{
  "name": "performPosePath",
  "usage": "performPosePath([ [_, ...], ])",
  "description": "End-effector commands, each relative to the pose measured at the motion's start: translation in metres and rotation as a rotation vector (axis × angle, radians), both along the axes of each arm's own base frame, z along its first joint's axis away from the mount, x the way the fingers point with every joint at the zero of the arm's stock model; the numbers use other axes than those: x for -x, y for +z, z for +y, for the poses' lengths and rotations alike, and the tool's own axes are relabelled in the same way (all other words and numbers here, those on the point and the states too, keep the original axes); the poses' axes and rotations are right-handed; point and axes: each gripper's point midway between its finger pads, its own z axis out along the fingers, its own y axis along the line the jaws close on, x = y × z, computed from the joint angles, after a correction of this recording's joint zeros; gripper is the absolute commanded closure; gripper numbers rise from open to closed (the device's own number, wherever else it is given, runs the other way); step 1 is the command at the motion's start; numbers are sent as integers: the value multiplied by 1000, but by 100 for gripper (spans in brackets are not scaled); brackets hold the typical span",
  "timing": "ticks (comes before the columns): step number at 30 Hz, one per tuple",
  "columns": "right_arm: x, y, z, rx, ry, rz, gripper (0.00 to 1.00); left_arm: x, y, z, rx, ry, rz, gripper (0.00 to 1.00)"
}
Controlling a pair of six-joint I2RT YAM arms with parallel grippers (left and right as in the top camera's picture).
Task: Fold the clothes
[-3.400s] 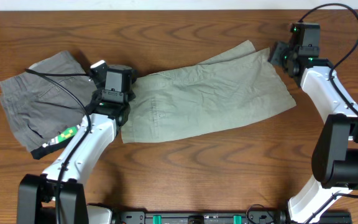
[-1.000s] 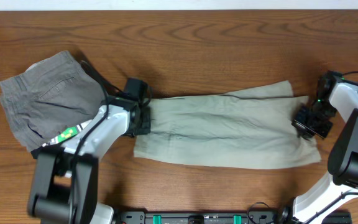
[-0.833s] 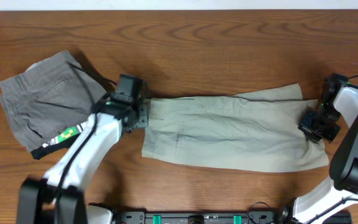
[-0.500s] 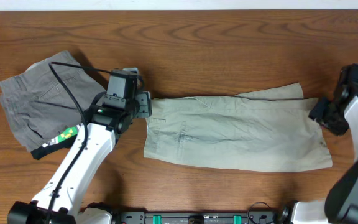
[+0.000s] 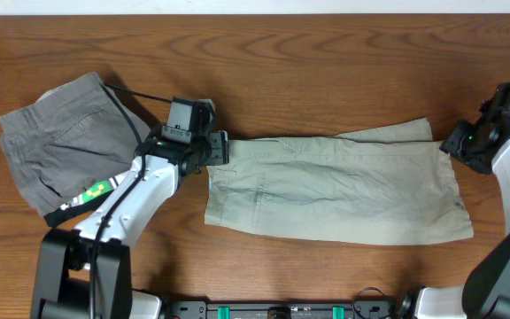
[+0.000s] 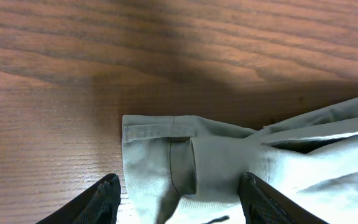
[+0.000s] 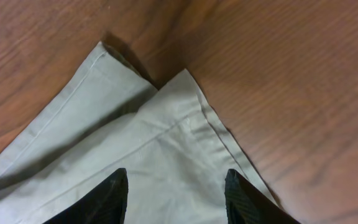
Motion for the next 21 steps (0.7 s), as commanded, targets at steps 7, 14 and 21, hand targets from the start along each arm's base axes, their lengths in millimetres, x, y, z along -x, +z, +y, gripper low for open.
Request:
performPosePath([
  [7, -24, -44, -1, -45, 31, 13, 49, -6, -1, -3, 15, -13, -19, 36],
  [14, -28, -58, -3, -47, 38, 26, 48, -16, 6, -6, 27, -13, -68, 36],
  [21, -25, -59, -2, -52, 38, 37, 48, -19, 3, -9, 41, -22, -70, 35],
])
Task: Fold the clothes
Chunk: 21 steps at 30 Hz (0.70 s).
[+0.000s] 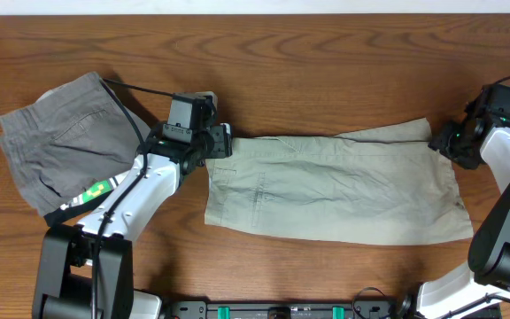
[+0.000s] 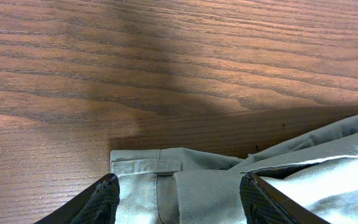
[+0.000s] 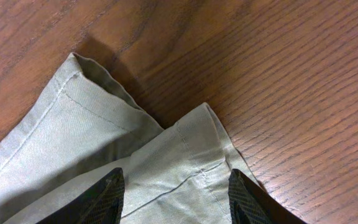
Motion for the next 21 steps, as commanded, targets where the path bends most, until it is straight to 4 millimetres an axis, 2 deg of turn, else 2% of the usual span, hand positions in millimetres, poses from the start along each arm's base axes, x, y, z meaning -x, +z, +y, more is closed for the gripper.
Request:
performPosePath([
  [1, 0, -2, 0, -5, 11, 6, 48, 1, -8, -4, 19, -25, 22, 35],
  [6, 1, -3, 0, -6, 11, 12, 48, 2, -16, -21, 88, -81, 42, 37],
  [8, 3, -3, 1, -8, 11, 17, 48, 3, -18, -24, 88, -90, 47, 51],
  [12, 4, -4, 1, -10, 10, 23, 49, 6, -21, -26, 76, -111, 55, 91],
  [13, 4, -4, 1, -10, 10, 23, 49, 7, -21, -25, 75, -110, 60, 94],
  [21, 1, -2, -3, 5, 4, 11, 51, 12, -24, -24, 69, -109, 82, 94],
])
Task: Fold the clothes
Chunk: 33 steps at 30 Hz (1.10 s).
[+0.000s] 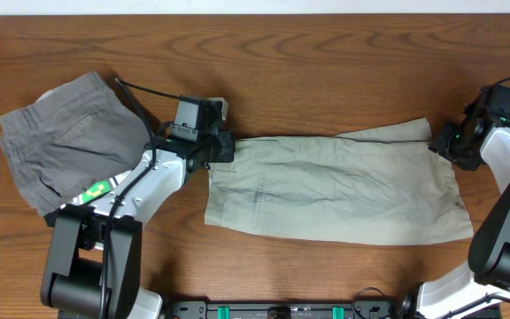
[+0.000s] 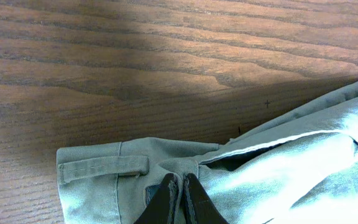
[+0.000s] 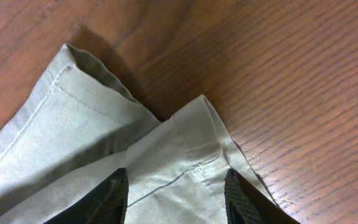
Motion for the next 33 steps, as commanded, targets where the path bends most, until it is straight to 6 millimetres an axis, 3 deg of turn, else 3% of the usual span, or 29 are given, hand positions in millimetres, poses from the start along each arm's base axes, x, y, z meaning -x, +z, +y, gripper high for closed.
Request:
performPosePath([
  [1, -3, 0, -5, 12, 2, -11, 51, 3, -2, -2, 2, -16, 12, 94],
  [15, -14, 9, -23, 34, -28, -66, 47, 7, -5, 0, -3, -15, 33, 94],
  [27, -16, -19, -12, -38, -8, -30, 49, 7, -5, 0, -4, -15, 33, 94],
  [29, -18, -20, -13, -34, -8, -38, 54, 7, -5, 0, -4, -15, 33, 94],
  [30, -20, -19, -14, -31, -8, -46, 62, 7, -5, 0, -4, -15, 33, 94],
  [33, -24, -18, -15, -25, -8, -61, 99, 8, -5, -1, -3, -16, 33, 94],
])
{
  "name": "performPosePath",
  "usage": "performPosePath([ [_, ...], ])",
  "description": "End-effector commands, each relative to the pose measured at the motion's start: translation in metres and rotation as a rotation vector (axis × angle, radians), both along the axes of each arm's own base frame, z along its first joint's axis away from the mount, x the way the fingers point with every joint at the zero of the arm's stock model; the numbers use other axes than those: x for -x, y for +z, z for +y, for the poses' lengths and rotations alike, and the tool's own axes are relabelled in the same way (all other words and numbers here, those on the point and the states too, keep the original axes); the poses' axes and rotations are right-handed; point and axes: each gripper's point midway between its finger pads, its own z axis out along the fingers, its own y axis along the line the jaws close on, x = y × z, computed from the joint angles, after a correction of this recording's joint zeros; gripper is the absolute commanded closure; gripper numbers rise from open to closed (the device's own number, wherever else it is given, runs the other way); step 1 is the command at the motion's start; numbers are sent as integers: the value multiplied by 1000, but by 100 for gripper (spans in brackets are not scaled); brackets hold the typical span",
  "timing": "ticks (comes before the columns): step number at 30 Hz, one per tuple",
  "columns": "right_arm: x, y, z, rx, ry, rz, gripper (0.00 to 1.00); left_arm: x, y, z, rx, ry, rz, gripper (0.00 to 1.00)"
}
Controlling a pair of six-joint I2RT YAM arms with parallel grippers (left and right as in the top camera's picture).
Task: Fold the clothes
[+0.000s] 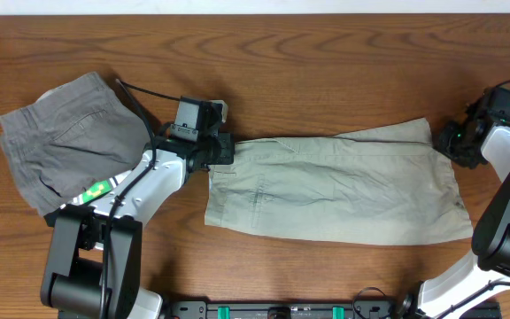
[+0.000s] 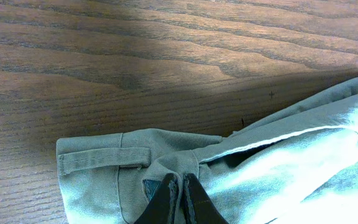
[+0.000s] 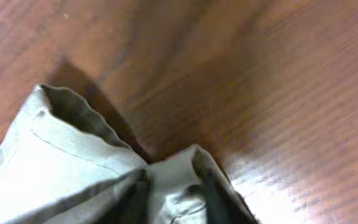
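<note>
Pale green trousers (image 1: 335,186) lie folded lengthwise across the middle of the table, waistband to the left and leg hems to the right. My left gripper (image 1: 221,148) is shut on the waistband just right of a belt loop (image 2: 104,155), its fingertips (image 2: 169,190) pressed together on the cloth. My right gripper (image 1: 454,142) is at the far hem corner (image 3: 179,168). Its fingers (image 3: 135,196) straddle that corner with a narrowed gap. The right wrist view is blurred.
Crumpled grey shorts (image 1: 60,151) lie at the far left, beside the left arm. A black cable (image 1: 140,97) runs over them. Bare wooden tabletop (image 1: 326,62) stretches behind the trousers, and a strip lies in front of them.
My right gripper's fingers have drawn closer together around the hem corner, and its view is blurred. The left gripper stays shut on the waistband. The trousers lie as before.
Both grippers stood open at opposite ends of the trousers, left at the waistband, right at the hems. They then sat closer over the cloth edges. The left then shut on the waistband. Now the right's fingers have narrowed around the hem corner.
</note>
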Motion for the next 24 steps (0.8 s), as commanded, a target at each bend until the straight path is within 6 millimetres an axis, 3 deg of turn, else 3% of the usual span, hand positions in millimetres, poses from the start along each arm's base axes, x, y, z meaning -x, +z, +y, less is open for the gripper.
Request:
performPosePath([
  [1, -7, 3, -3, 1, 0, -19, 99, 2, -2, -2, 4, -16, 8, 94],
  [5, -5, 10, -3, 4, 0, -25, 99, 2, 4, -2, 8, -16, -5, 94],
  [8, -5, 31, -3, 16, -1, -56, 99, 3, 21, -2, 17, -16, -38, 94],
  [15, 5, 112, 0, 76, -2, -193, 99, 20, 61, 4, 22, -12, -82, 94],
  [19, 18, 160, 6, 114, -2, -286, 99, 35, 74, 10, 14, -7, -75, 94],
  [24, 32, 202, 11, 151, -1, -379, 99, 43, 80, 25, -47, 30, -76, 94],
])
